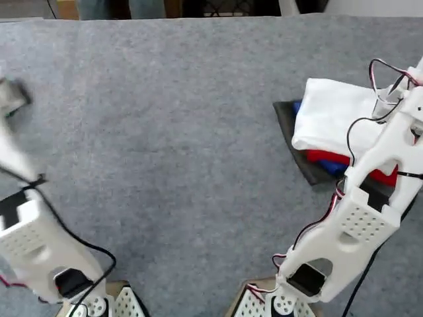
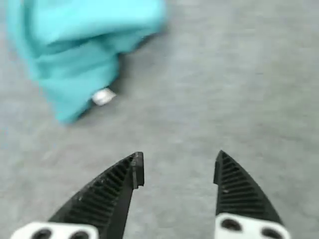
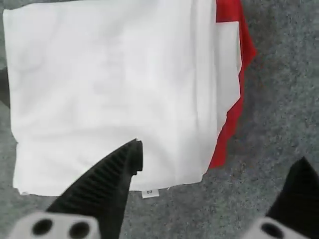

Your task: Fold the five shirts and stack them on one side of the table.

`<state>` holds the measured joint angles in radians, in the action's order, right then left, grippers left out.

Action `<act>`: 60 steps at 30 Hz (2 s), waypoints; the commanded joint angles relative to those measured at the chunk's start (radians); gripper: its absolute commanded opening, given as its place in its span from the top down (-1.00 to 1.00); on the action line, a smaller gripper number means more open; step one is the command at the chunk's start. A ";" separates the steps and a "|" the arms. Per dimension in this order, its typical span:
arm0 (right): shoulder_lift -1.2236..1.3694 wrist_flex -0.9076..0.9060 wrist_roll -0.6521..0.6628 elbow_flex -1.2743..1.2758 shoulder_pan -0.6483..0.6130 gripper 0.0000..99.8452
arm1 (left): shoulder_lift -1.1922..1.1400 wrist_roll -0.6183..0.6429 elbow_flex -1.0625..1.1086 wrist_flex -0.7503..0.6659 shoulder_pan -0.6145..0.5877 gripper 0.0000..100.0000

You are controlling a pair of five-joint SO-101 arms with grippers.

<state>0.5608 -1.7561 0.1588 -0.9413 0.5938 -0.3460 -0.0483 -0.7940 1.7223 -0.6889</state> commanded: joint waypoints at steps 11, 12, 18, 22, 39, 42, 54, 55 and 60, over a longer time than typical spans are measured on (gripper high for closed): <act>-0.177 -0.008 0.012 -0.005 -0.255 0.13 | -0.420 0.029 0.097 -0.485 -0.285 0.48; -0.177 -0.008 0.012 -0.005 -0.269 0.13 | -0.453 0.034 0.076 -0.503 -0.277 0.48; -0.177 -0.009 0.012 -0.013 -0.299 0.13 | -0.606 0.034 -0.097 -0.499 -0.245 0.70; -0.179 -0.009 0.012 -0.013 -0.299 0.13 | -0.624 0.034 -0.268 -0.311 -0.251 0.91; -0.179 -0.009 0.009 -0.004 -0.385 0.13 | -0.287 -0.226 -0.280 0.043 -0.084 0.95; -0.179 -0.009 0.009 -0.005 -0.417 0.13 | -0.032 -0.305 0.012 0.043 -0.030 0.95; -0.170 -0.005 0.014 -0.012 -0.554 0.13 | 1.135 -0.345 0.964 0.037 0.466 0.94; -0.170 -0.003 0.014 -0.010 -0.568 0.13 | 1.212 -0.345 0.981 0.038 0.489 0.94; -0.160 0.026 0.015 -0.004 -0.681 0.13 | 1.488 -0.345 0.998 0.040 0.527 0.94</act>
<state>0.4381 -1.7515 0.1649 -0.9413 -0.0169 0.9858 -0.3798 0.2048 1.7622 -0.1841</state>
